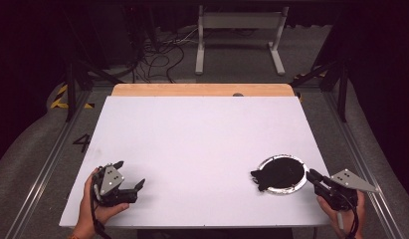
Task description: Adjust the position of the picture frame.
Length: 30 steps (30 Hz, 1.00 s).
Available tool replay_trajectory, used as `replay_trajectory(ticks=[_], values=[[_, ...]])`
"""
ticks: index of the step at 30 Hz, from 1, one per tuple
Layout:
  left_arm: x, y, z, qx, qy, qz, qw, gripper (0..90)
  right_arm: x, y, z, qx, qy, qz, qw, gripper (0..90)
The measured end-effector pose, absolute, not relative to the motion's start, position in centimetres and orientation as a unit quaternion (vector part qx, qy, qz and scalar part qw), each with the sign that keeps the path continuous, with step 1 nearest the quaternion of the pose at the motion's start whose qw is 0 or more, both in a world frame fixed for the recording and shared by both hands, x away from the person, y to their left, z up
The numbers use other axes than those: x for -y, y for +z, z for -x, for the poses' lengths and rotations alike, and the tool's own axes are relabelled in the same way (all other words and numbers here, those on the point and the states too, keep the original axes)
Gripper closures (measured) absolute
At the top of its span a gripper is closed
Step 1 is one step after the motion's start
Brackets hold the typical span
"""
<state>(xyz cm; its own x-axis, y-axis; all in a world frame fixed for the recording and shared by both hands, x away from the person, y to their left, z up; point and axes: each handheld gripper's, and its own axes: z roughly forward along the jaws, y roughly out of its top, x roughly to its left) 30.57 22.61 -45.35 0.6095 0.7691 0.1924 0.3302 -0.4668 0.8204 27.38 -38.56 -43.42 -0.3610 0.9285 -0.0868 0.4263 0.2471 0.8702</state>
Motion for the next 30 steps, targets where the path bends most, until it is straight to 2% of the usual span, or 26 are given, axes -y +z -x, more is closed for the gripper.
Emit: replay_trajectory(ticks=[3, 6, 7, 8, 9, 10, 11, 16, 22, 25, 30], values=[[-22.6, -46.1, -31.3, -0.353, 0.257, -0.813, 0.385, 17.8, 38.4, -43.6, -27.7, -0.731, 0.367, -0.48, 0.316, 88.9], [-22.7, -46.6, -31.3, -0.358, 0.243, -0.816, 0.383, 23.6, 38.6, -43.6, -27.9, -0.73, 0.354, -0.495, 0.311, 90.0], [-22.7, -46.7, -31.3, -0.356, 0.236, -0.819, 0.384, 33.1, 38.7, -43.6, -28.4, -0.729, 0.344, -0.505, 0.309, 90.0], [-22.8, -46.7, -31.2, -0.354, 0.232, -0.821, 0.383, 33.1, 38.7, -43.6, -28.4, -0.729, 0.344, -0.505, 0.309, 90.0], [-22.9, -46.6, -31.0, -0.344, 0.224, -0.826, 0.385, 38.6, 38.7, -43.7, -28.5, -0.729, 0.341, -0.509, 0.304, 90.0], [-22.9, -46.4, -30.8, -0.339, 0.232, -0.826, 0.387, 50.1, 38.7, -44.0, -28.8, -0.73, 0.337, -0.514, 0.299, 90.0], [-23.1, -46.2, -30.6, -0.336, 0.234, -0.824, 0.392, 52.2, 38.6, -44.2, -29.0, -0.733, 0.331, -0.517, 0.294, 90.0], [-23.9, -45.5, -30.2, -0.328, 0.24, -0.816, 0.411, 74.2, 37.8, -44.9, -29.2, -0.747, 0.317, -0.514, 0.278, 90.0], [-24.1, -45.6, -30.3, -0.334, 0.235, -0.816, 0.409, 86.0, 37.9, -44.8, -29.2, -0.748, 0.308, -0.519, 0.276, 90.0], [-24.2, -45.6, -30.4, -0.341, 0.238, -0.812, 0.409, 89.2, 38.2, -44.7, -29.1, -0.748, 0.294, -0.522, 0.285, 90.0], [-24.4, -45.6, -30.5, -0.345, 0.238, -0.81, 0.409, 89.9, 38.7, -45.0, -29.2, -0.746, 0.296, -0.531, 0.273, 90.0]])
